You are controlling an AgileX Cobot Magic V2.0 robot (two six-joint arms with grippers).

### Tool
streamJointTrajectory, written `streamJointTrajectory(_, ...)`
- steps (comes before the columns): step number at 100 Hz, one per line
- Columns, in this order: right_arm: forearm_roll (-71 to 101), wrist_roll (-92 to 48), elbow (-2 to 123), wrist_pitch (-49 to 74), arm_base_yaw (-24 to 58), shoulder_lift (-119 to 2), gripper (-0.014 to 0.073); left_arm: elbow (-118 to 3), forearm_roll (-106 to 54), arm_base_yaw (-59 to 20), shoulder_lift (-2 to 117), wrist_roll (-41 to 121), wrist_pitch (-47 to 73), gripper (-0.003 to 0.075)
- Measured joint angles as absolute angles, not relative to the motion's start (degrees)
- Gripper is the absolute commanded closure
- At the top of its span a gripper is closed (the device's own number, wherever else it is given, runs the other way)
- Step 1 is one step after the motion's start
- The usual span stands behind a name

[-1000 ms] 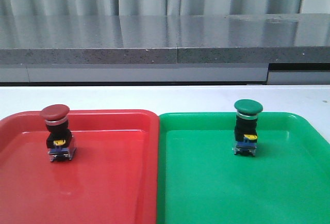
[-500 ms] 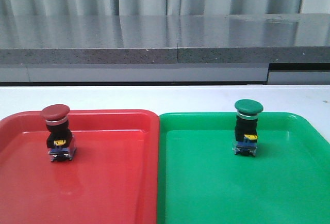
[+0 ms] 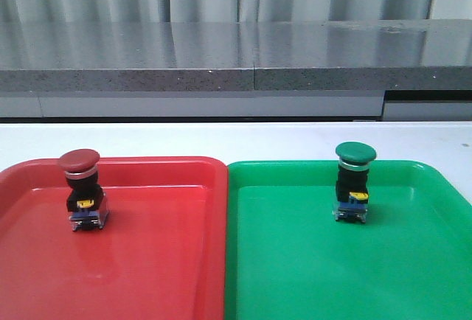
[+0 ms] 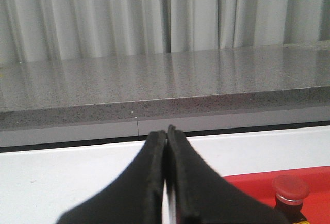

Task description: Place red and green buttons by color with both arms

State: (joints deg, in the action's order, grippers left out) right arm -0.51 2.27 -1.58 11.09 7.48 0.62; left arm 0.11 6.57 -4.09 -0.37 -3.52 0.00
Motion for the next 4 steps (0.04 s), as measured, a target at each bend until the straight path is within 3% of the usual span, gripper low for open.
streamJointTrajectory(4,-0.51,2.27,-1.58,11.09,7.48,0.62,0.0704,0.11,6.57,-4.09,-0.37,-3.52,0.0,0.0739)
